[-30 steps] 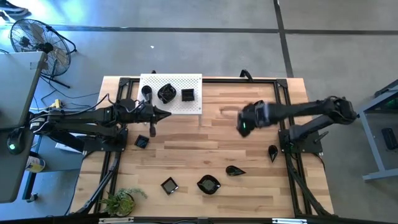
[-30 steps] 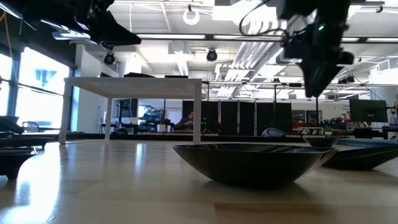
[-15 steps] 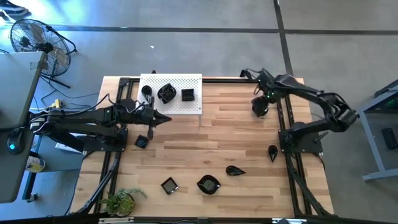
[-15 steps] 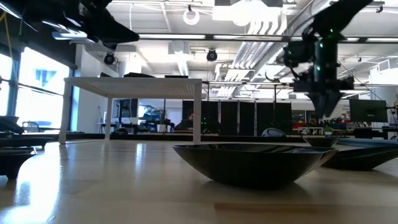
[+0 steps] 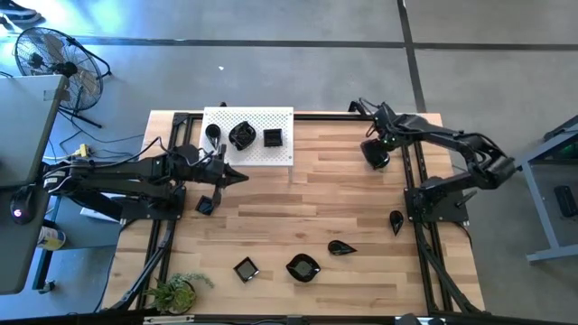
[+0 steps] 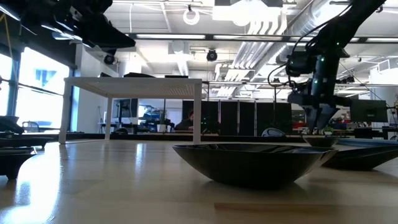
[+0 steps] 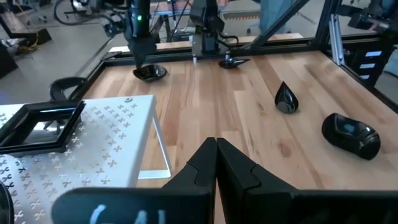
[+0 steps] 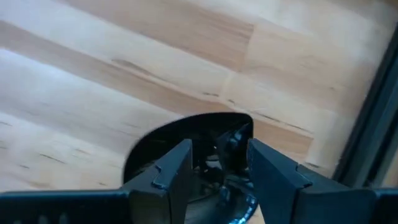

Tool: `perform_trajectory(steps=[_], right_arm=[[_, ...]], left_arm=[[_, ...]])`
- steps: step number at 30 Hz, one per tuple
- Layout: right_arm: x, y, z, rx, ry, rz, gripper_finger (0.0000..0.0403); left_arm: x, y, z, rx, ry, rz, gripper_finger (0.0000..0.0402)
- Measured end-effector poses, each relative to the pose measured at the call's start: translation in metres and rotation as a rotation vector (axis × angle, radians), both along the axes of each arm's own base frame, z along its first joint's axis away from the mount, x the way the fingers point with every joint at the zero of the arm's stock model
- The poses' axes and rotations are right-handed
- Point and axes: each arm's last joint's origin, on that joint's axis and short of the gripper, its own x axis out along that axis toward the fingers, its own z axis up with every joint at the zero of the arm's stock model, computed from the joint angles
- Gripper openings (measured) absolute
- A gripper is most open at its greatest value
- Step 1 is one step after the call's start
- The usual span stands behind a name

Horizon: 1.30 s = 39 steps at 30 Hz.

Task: Pick & Place Mini shaped plates
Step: Stack the leaf-shaped plate on top of the leaf-shaped plate on the shelf

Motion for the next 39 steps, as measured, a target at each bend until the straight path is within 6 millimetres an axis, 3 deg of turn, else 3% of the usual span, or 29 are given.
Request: perform_trajectory(steps=[6, 16, 20, 26, 32, 39], right_arm=[[0.008, 0.0, -0.003, -0.026, 0.022, 0.109, 0.0142], [0.045, -0.002, 0.041, -0.161, 0.128, 0.759, 0.0142], [0.053, 0.0, 0.03, -0.082, 0.236, 0.992, 0.0142], [0.056, -0.005, 0.009, 0.104, 0.402, 1.173, 0.0142], [0.064, -0.015, -0.007, 0.171, 0.512, 1.274, 0.0142], [0.073, -0.022, -0.019, 0.218, 0.483, 1.327, 0.0142]], left_arm=[[0.001, 0.0, 0.003, 0.027, -0.032, -0.006, 0.0], [0.001, 0.0, 0.004, 0.108, -0.046, -0.023, 0.0], [0.001, 0.0, 0.004, 0.123, -0.046, -0.027, 0.0], [0.002, 0.0, 0.004, 0.136, -0.043, -0.03, 0.0], [0.002, 0.0, 0.003, 0.157, -0.041, -0.034, 0.0], [0.002, 0.0, 0.003, 0.157, -0.04, -0.035, 0.0]])
